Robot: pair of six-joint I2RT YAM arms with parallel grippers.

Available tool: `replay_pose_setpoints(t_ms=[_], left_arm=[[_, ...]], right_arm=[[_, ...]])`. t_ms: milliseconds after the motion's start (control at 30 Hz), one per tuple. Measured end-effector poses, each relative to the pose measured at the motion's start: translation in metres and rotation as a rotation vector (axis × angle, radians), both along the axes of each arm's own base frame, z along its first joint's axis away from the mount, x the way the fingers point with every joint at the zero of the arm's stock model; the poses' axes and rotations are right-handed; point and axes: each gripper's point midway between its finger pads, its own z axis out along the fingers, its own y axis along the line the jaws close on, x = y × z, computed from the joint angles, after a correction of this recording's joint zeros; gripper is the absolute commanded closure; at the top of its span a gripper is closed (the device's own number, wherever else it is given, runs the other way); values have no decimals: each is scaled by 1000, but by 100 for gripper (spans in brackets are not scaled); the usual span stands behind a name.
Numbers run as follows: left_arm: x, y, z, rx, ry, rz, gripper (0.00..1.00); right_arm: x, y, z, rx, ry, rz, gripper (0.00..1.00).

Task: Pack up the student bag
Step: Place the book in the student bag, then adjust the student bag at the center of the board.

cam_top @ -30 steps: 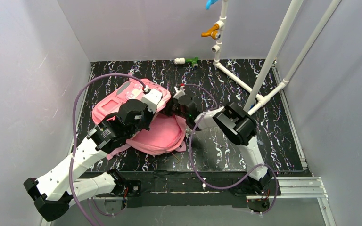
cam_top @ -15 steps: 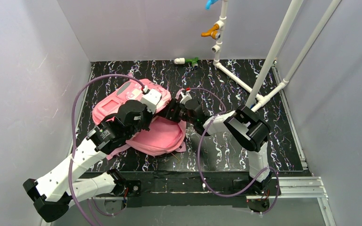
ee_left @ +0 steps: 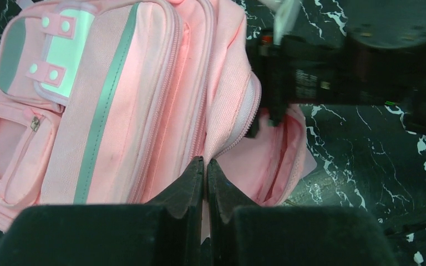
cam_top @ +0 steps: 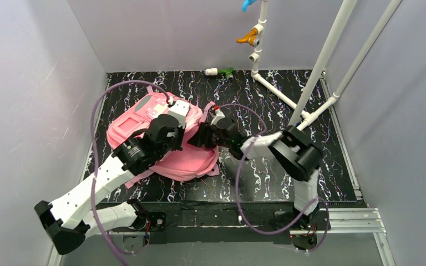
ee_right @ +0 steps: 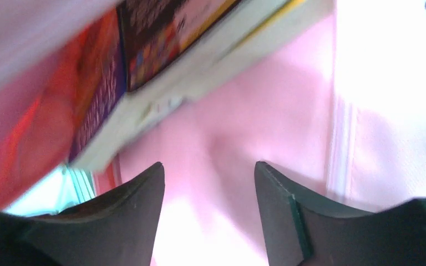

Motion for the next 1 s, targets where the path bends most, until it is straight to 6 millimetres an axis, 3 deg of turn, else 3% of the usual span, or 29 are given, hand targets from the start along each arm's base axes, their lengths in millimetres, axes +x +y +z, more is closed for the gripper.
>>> replay_pose_setpoints(t_ms=[100,267,400,533,667,833,967,1000], left_arm=[[11,-8,-13,3,51,58,100],[31,-22,-41,-5,167,125,100],[48,-26,-53,-91,276,160,100],[57,-26,-63,-230,411,178,100],[59,-31,-78,-384,587,189,100],[70,-40,-94,-523,741,230,100],[98,-59,-90,-584,789,221,100],[108,-64,-87,-599,790,213,93]], right_arm=[[-29,-39,9,-135,-54,47,20],[-63,-83,53,-263,-294,141,16],[-92,-86,68,-304,-447,235,14],[-116,-85,50,-328,-485,316,12],[-117,-87,25,-369,-466,324,12],[-107,-88,21,-393,-478,276,12],[-101,-85,24,-410,-513,244,13],[-101,-84,23,-420,-521,241,13]])
